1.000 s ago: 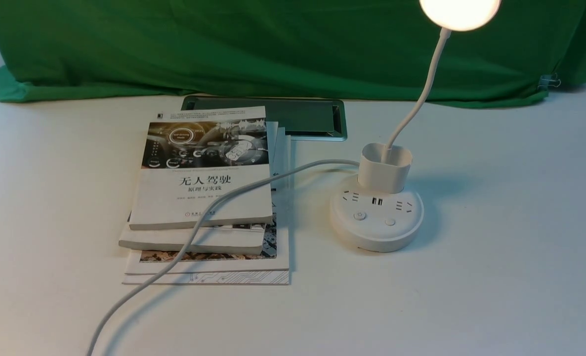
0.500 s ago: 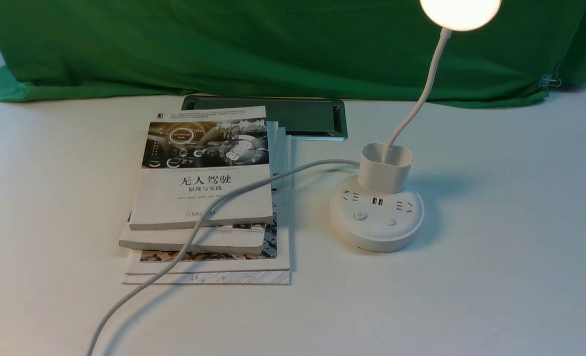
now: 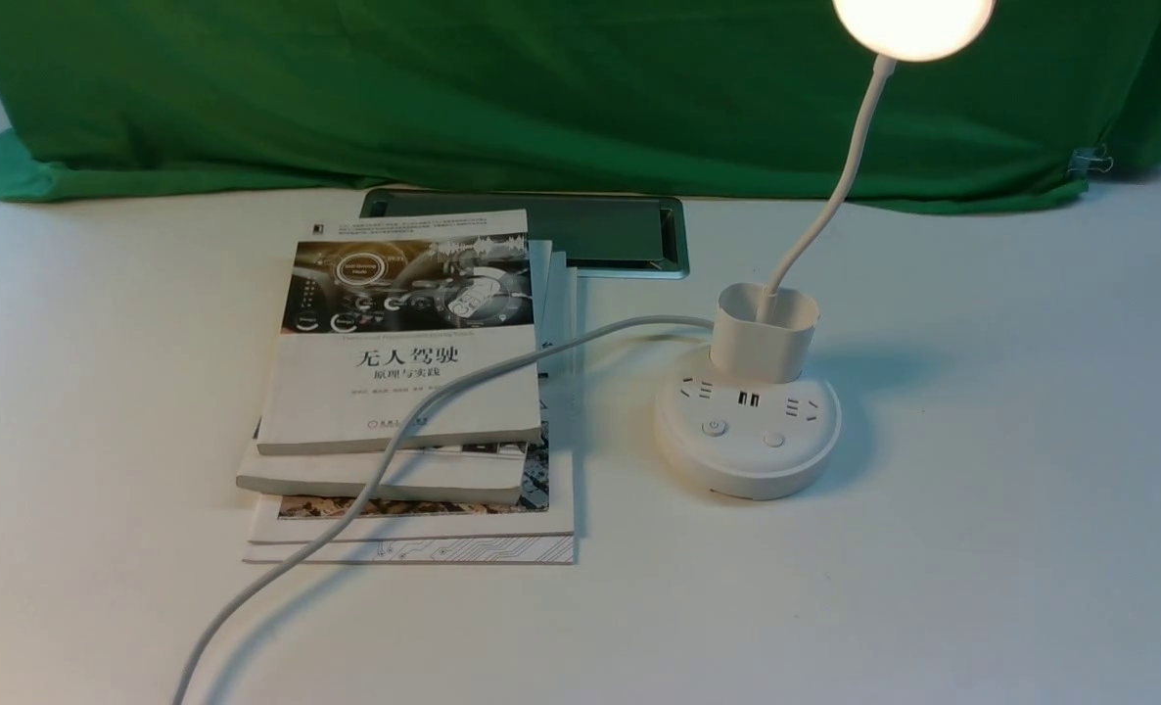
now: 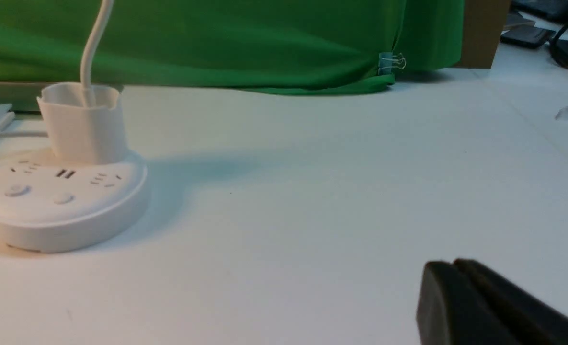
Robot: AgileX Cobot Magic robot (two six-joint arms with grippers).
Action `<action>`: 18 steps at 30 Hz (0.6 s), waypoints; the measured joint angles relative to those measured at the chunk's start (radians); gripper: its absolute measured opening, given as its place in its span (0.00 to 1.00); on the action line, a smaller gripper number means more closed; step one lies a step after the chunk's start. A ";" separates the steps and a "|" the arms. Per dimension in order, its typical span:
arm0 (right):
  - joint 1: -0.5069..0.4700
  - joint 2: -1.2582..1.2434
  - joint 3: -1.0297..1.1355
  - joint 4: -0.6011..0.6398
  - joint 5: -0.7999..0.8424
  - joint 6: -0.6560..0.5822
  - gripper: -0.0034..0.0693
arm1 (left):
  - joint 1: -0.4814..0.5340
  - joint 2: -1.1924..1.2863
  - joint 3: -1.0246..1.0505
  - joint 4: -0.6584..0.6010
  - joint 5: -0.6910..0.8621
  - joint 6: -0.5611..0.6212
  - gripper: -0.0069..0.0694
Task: Turn on the desk lamp on the white desktop with your hand.
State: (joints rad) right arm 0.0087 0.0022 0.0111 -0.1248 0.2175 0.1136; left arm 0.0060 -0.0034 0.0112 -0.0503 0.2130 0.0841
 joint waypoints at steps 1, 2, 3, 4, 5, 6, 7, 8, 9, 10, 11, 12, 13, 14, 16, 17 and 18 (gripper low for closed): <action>0.000 0.000 0.000 0.000 0.000 0.000 0.09 | 0.000 0.000 0.000 0.000 0.000 0.000 0.12; 0.000 0.000 0.000 0.000 0.001 0.000 0.09 | 0.000 0.000 0.000 0.000 0.000 0.000 0.12; 0.000 0.000 0.000 0.000 0.001 0.000 0.09 | 0.000 0.000 0.000 0.000 0.000 0.000 0.12; 0.000 0.000 0.000 0.000 0.001 0.000 0.10 | 0.000 0.000 0.000 0.000 0.000 0.000 0.12; 0.000 0.000 0.000 0.000 0.001 0.000 0.10 | 0.000 0.000 0.000 0.000 0.000 0.000 0.12; 0.000 0.000 0.000 0.000 0.001 0.000 0.10 | 0.000 0.000 0.000 0.000 0.000 0.000 0.12; 0.000 0.000 0.000 0.000 0.001 0.000 0.10 | 0.000 0.000 0.000 0.000 0.000 0.000 0.12; 0.000 0.000 0.000 0.000 0.001 0.000 0.10 | 0.000 0.000 0.000 0.000 0.000 0.000 0.12; 0.000 0.000 0.000 0.000 0.001 0.000 0.11 | 0.000 0.000 0.000 0.000 0.000 0.000 0.12; 0.000 0.000 0.000 0.000 0.001 0.000 0.12 | 0.000 0.000 0.000 0.000 0.000 0.000 0.12; 0.000 0.000 0.000 -0.001 0.001 0.000 0.12 | 0.000 0.000 0.000 0.000 0.000 0.000 0.12; 0.000 0.000 0.000 -0.001 0.001 0.000 0.13 | 0.000 0.000 0.000 0.000 0.000 0.000 0.12; 0.000 0.000 0.000 -0.001 0.001 0.000 0.13 | 0.000 0.000 0.000 0.000 0.000 0.000 0.12; 0.000 0.000 0.000 -0.001 0.001 0.000 0.14 | 0.000 0.000 0.000 0.000 0.000 0.000 0.12; 0.000 0.000 0.000 -0.001 0.001 0.000 0.15 | 0.000 0.000 0.000 0.000 0.000 0.000 0.12; 0.000 0.000 0.000 -0.001 0.001 0.000 0.15 | 0.000 0.000 0.000 0.000 0.000 0.000 0.12; 0.000 0.000 0.000 -0.001 0.001 0.000 0.15 | 0.000 0.000 0.000 0.000 0.000 0.000 0.12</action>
State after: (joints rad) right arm 0.0087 0.0022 0.0111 -0.1256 0.2186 0.1136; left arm 0.0060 -0.0034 0.0112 -0.0503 0.2130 0.0841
